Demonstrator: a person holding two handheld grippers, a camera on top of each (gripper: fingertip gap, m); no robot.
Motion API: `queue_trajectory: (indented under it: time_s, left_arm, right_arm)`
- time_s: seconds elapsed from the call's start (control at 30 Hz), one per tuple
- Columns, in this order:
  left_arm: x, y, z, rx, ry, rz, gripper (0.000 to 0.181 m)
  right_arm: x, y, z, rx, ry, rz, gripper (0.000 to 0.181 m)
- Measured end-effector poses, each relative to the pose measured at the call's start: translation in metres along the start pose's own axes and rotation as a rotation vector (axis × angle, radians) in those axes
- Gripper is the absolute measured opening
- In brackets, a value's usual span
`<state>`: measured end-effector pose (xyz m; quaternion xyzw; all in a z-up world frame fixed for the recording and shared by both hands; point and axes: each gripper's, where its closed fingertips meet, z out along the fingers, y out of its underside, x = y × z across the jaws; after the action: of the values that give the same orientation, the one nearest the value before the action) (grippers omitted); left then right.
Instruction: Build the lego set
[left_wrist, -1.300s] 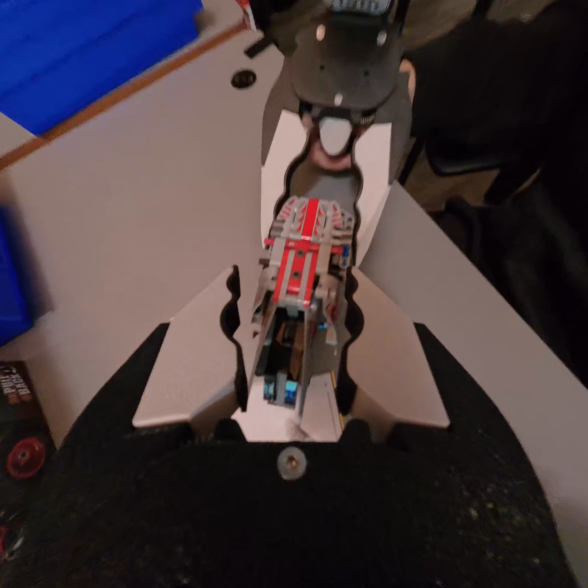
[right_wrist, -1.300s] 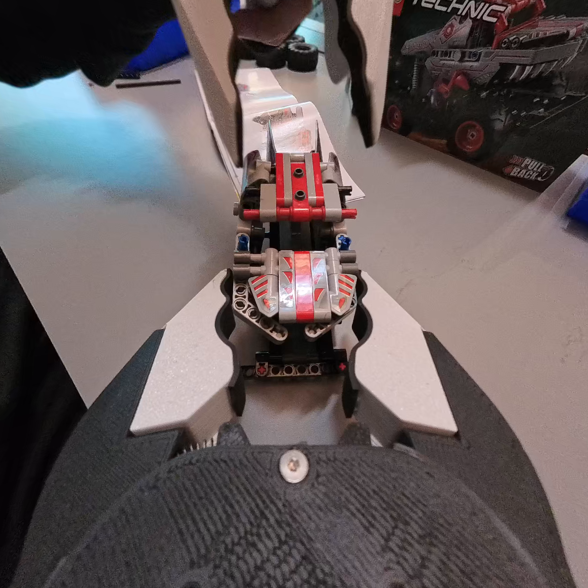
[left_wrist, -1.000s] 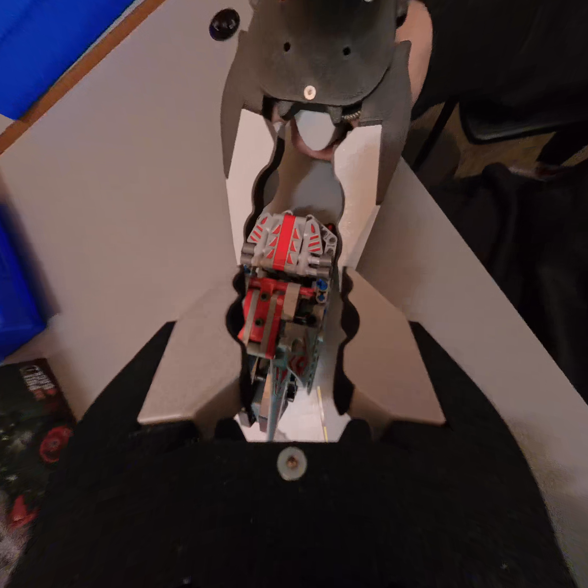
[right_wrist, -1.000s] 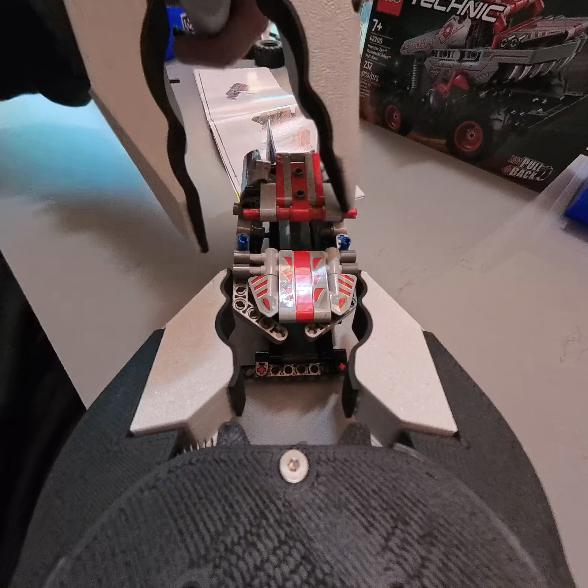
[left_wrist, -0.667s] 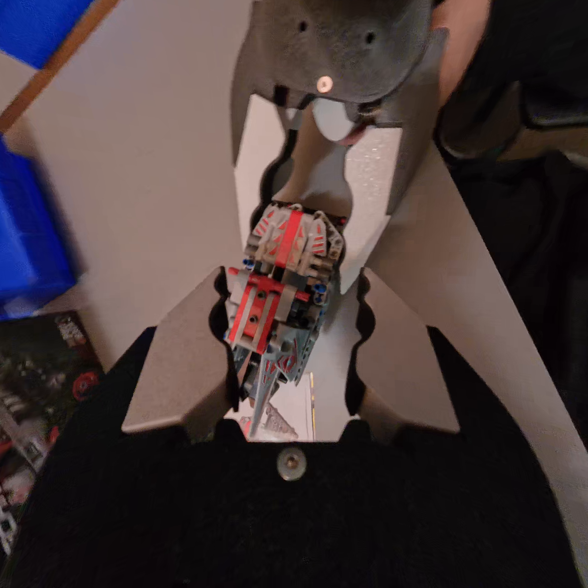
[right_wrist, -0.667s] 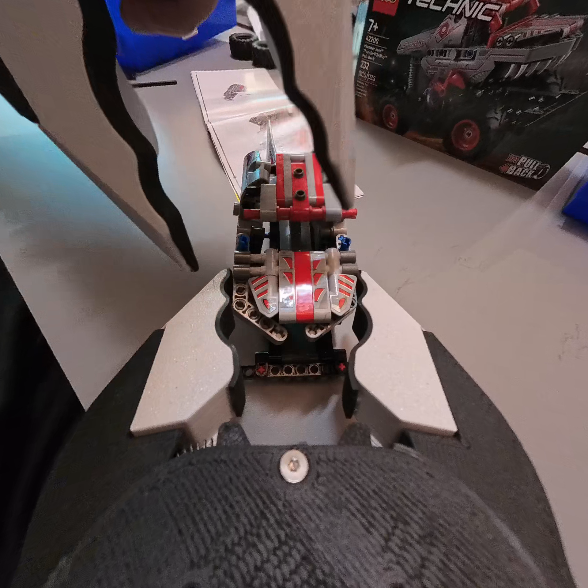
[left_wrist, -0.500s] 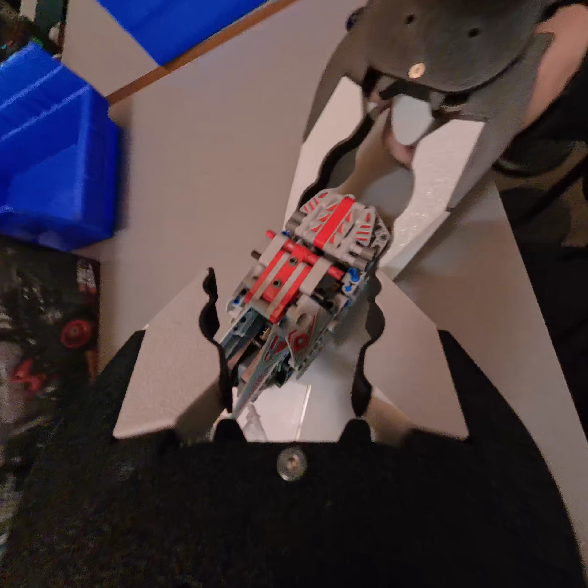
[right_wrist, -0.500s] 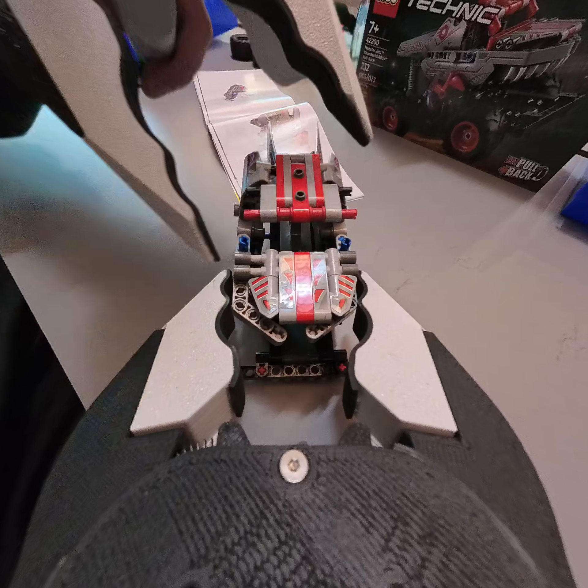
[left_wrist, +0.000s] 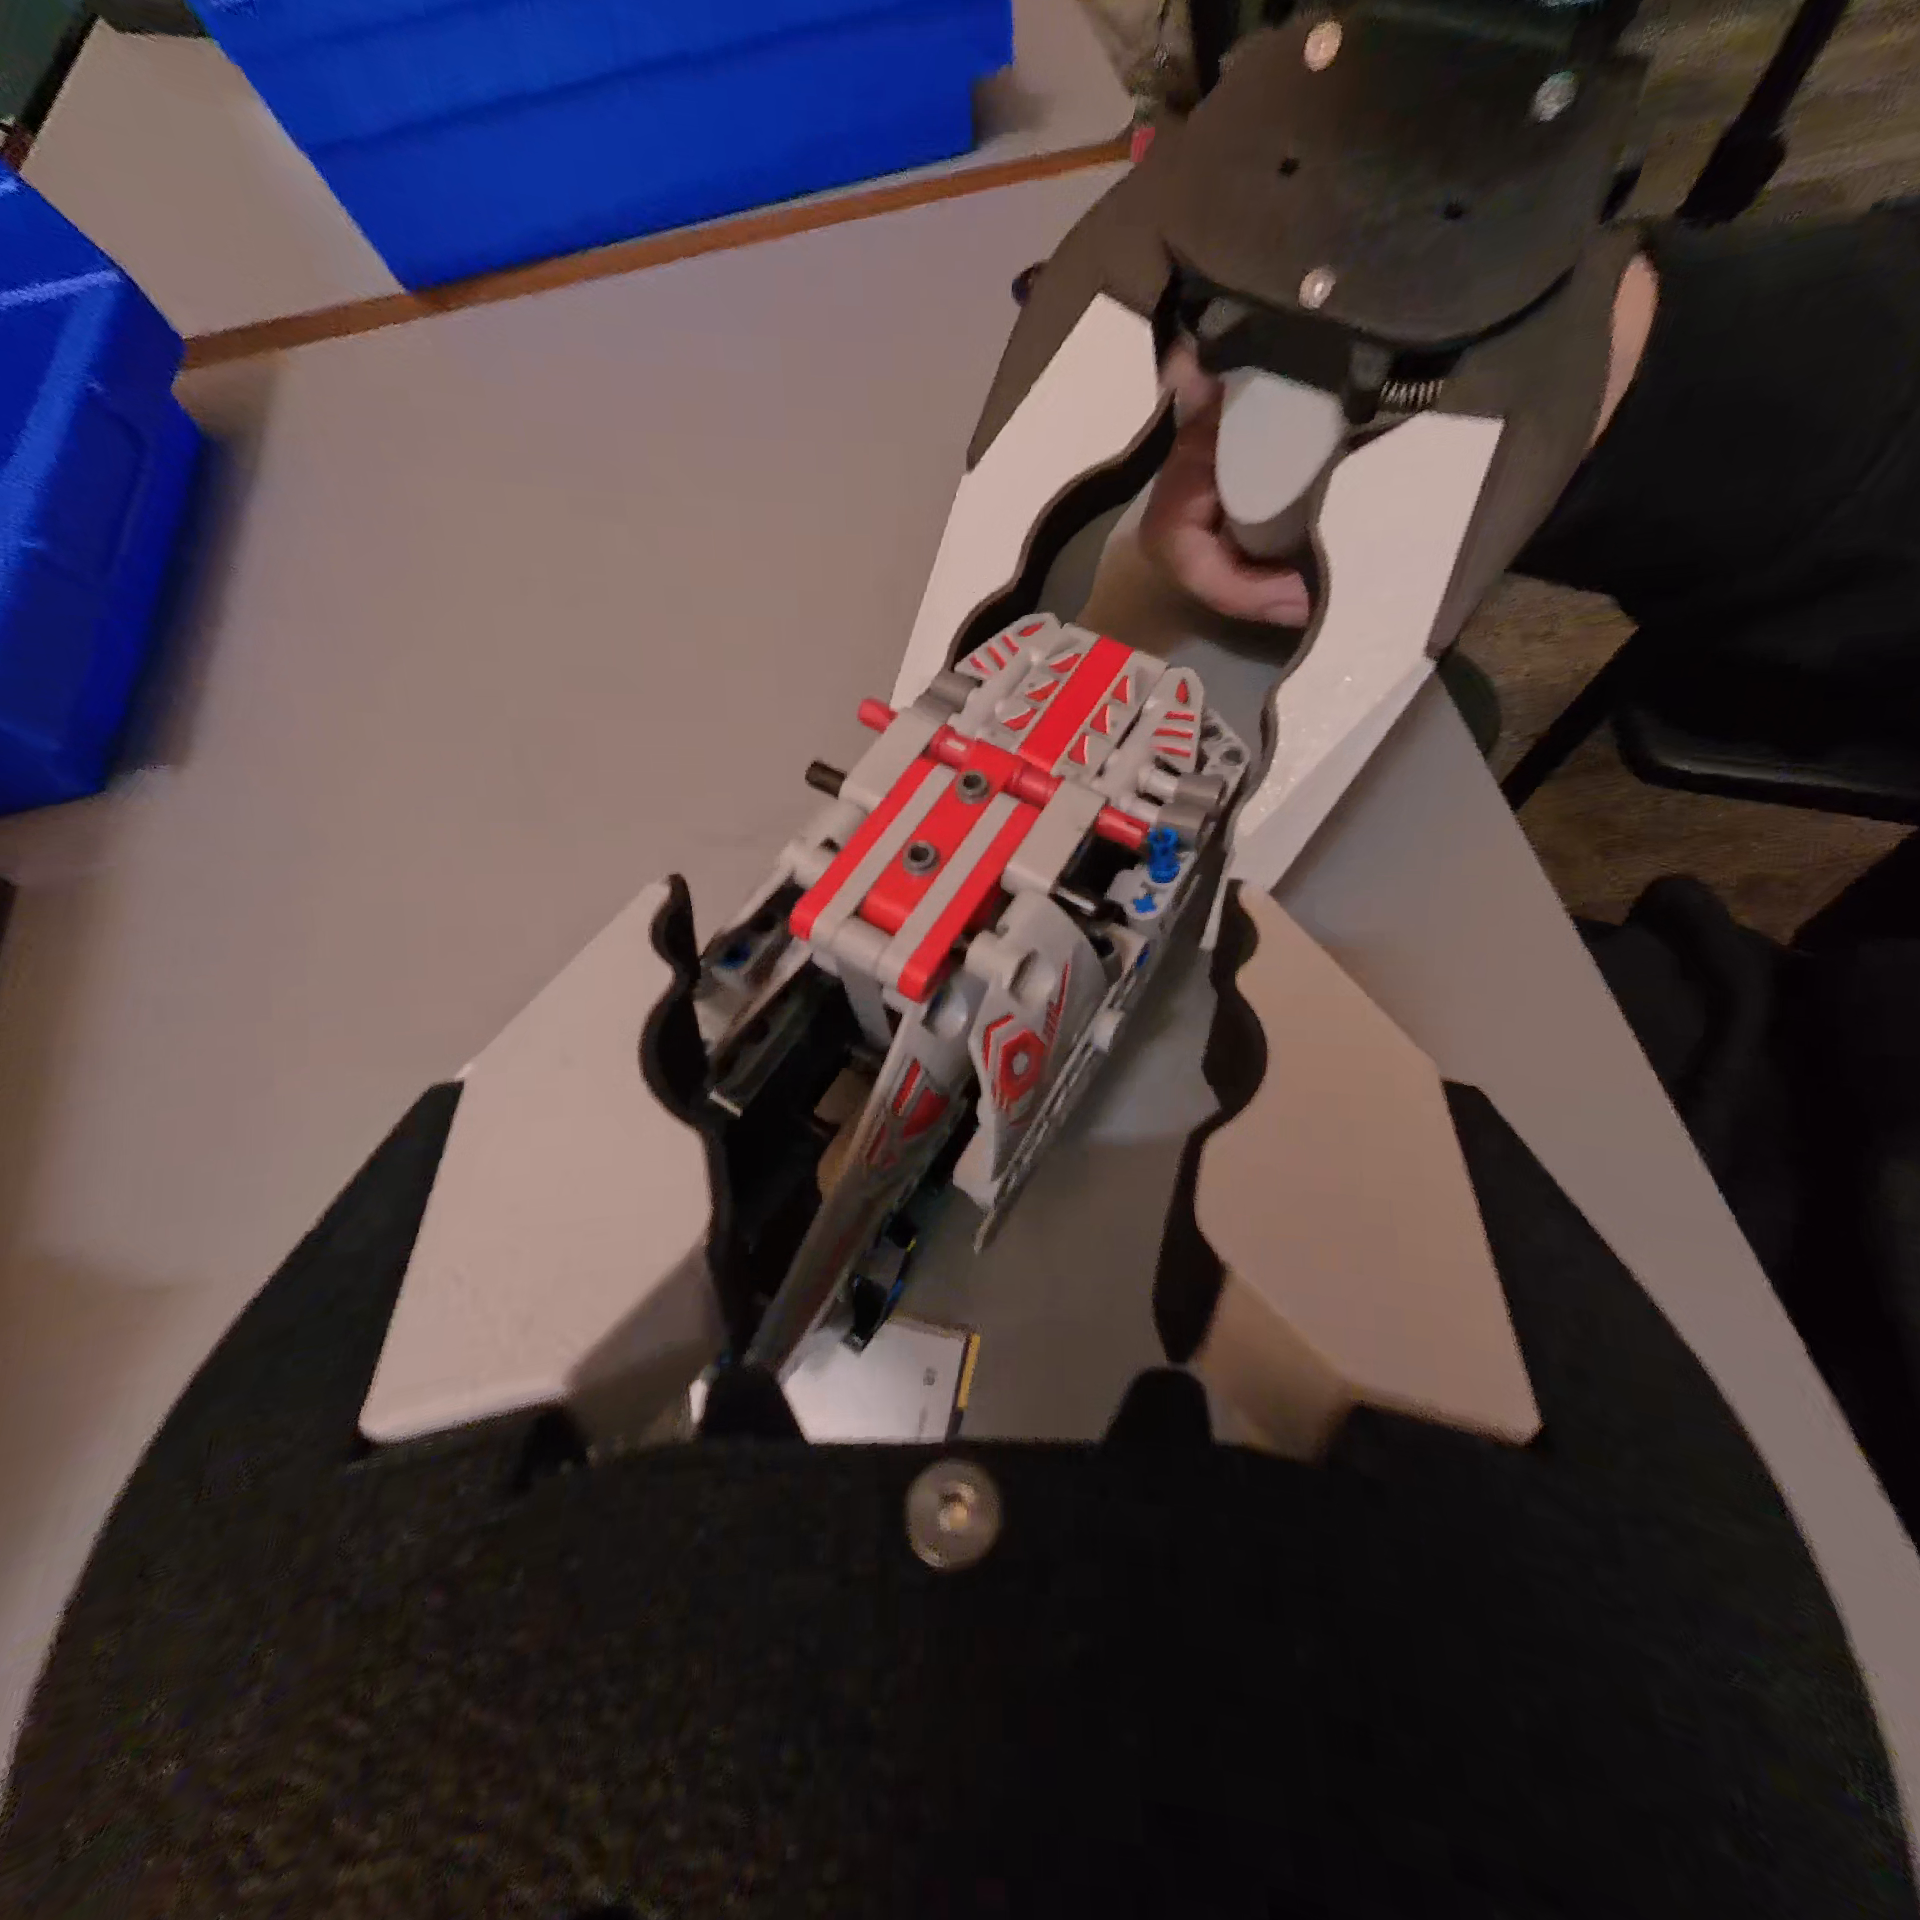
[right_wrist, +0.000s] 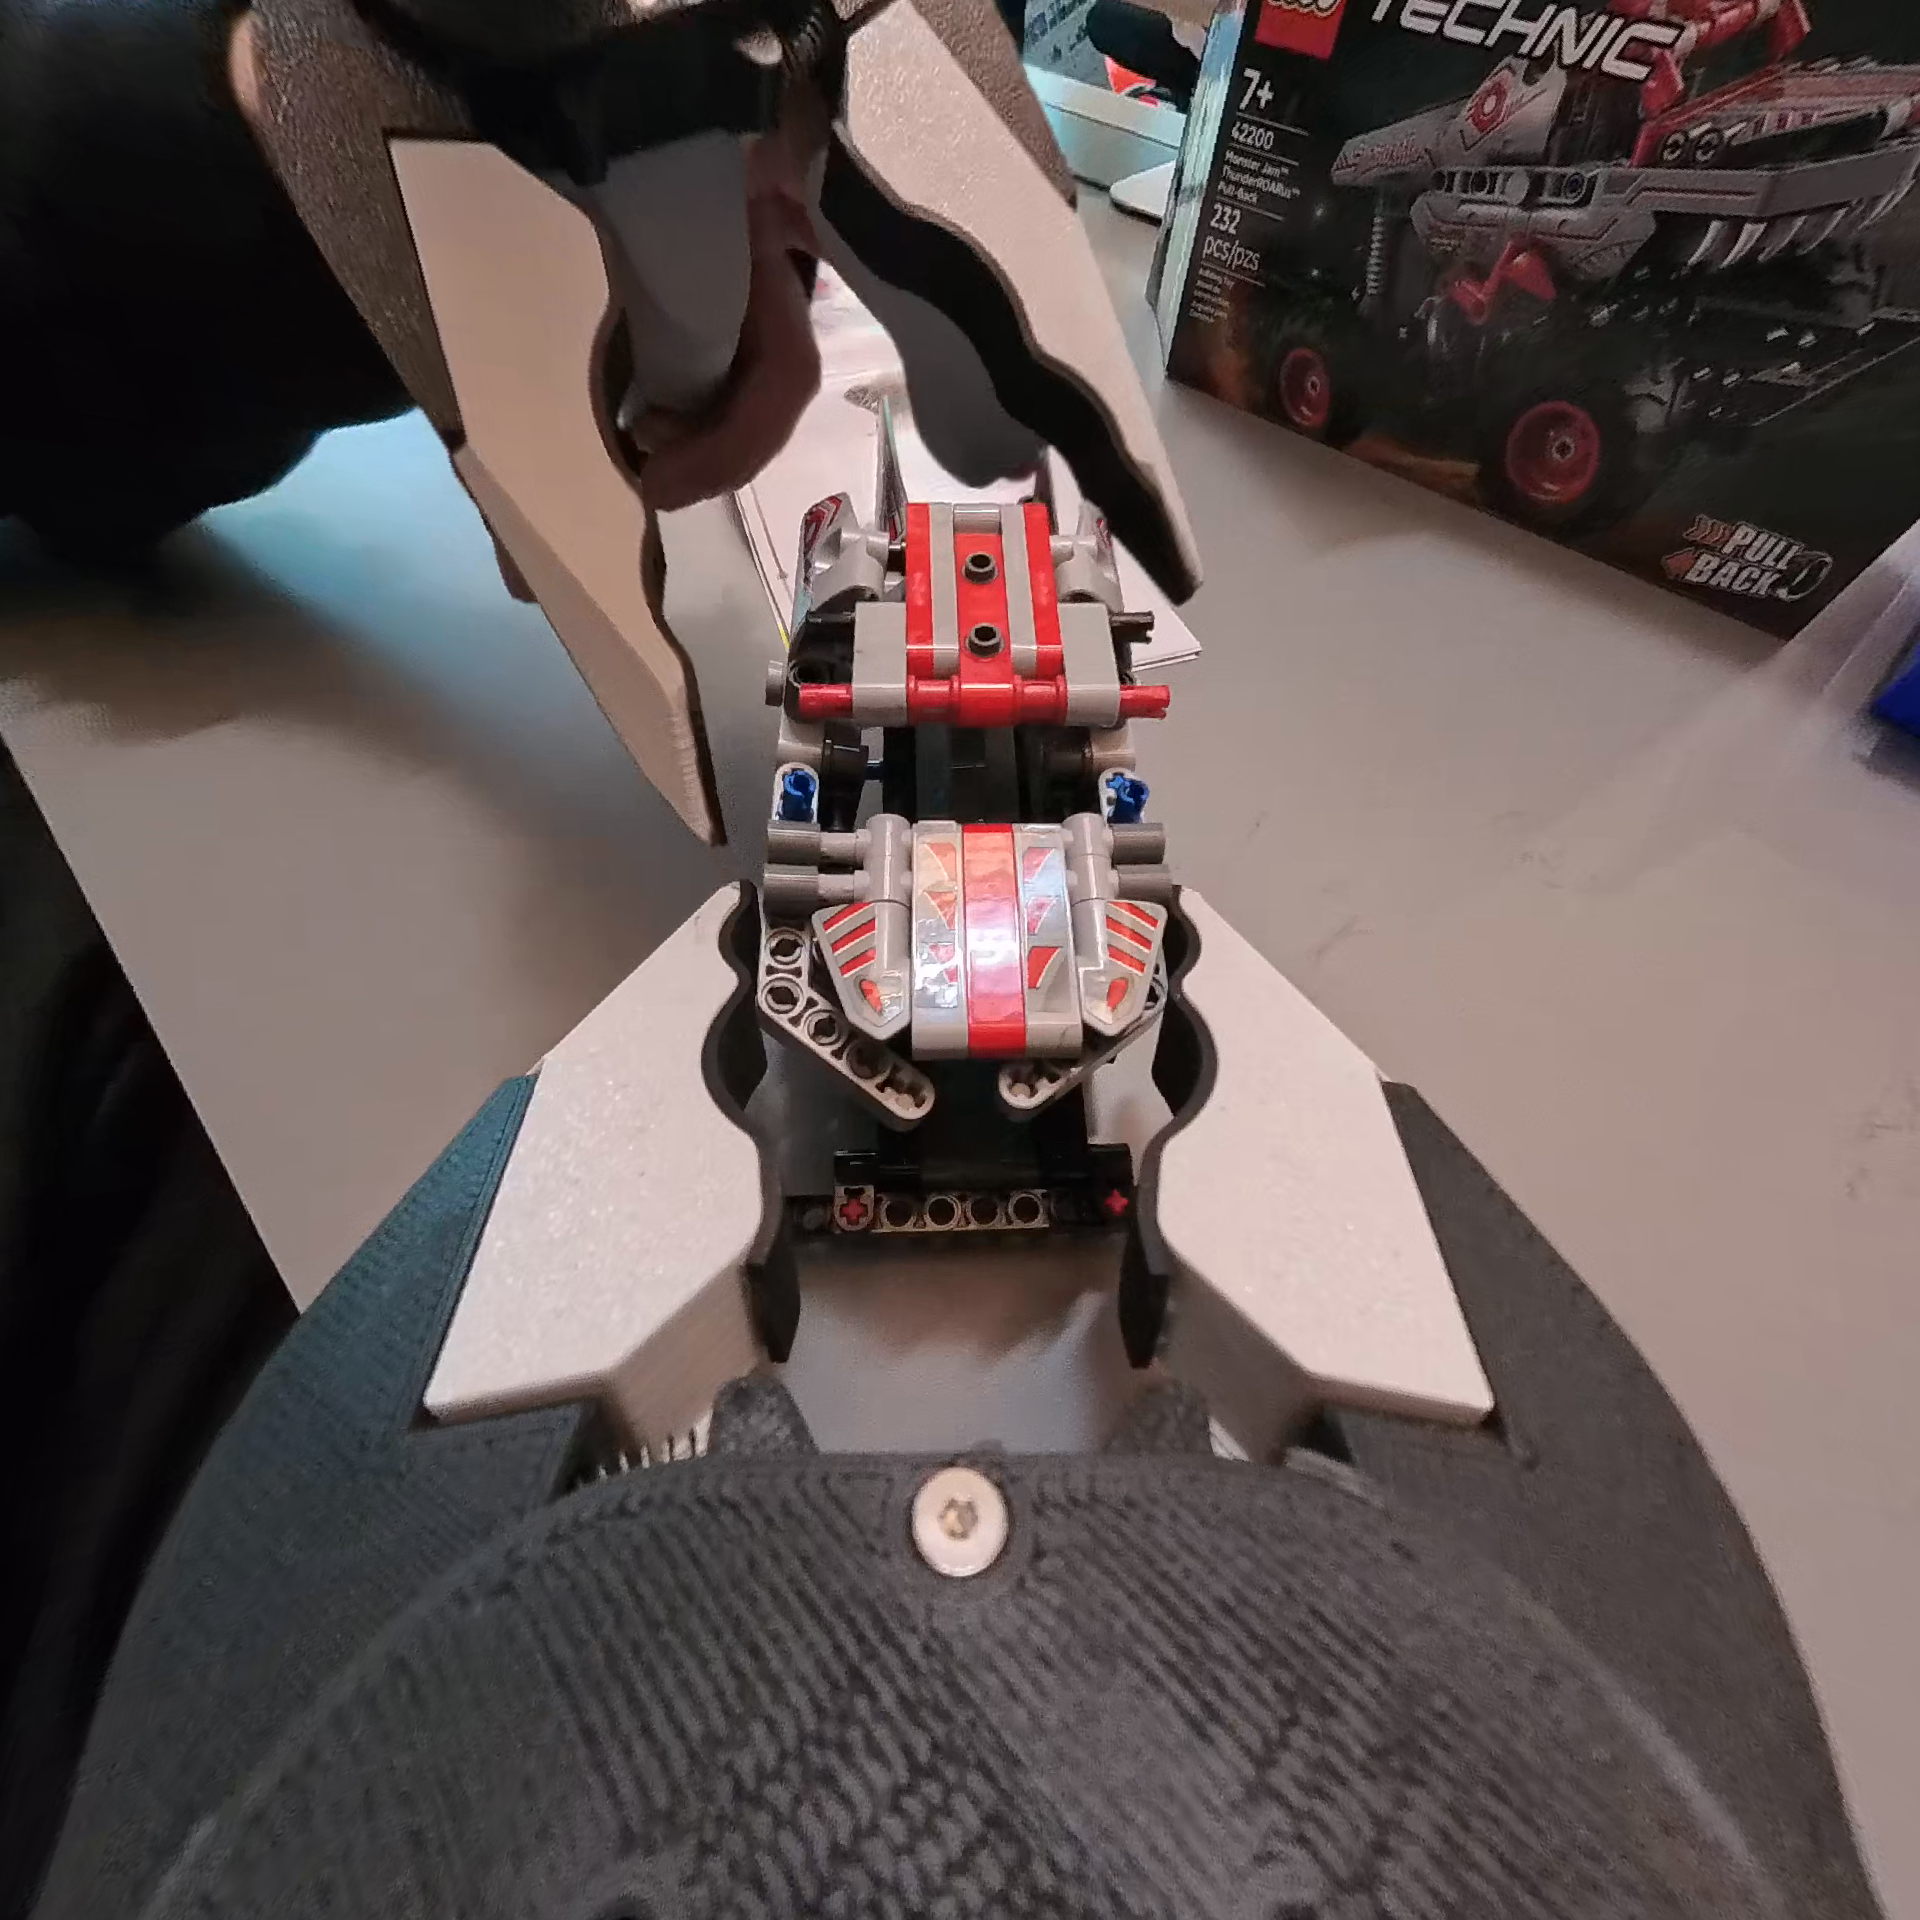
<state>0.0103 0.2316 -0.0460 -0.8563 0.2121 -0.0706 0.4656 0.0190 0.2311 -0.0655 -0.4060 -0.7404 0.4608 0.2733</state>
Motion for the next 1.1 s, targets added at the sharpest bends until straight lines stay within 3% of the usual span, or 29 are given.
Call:
queue_trajectory:
  time_s: [0.27,0.37,1.1]
  left_arm:
    - [-0.003,-0.001,0.004,0.021,-0.004,0.002,0.092]
    - [-0.004,-0.001,0.004,0.030,-0.004,0.025,0.092]
    - [-0.009,-0.001,0.000,0.071,0.033,0.050,0.090]
  right_arm:
    - [-0.006,-0.002,-0.003,0.018,-0.068,0.017,0.083]
    - [-0.004,-0.003,-0.004,0.027,-0.096,0.039,0.075]
    - [-0.002,-0.004,-0.002,0.025,-0.068,0.028,0.075]
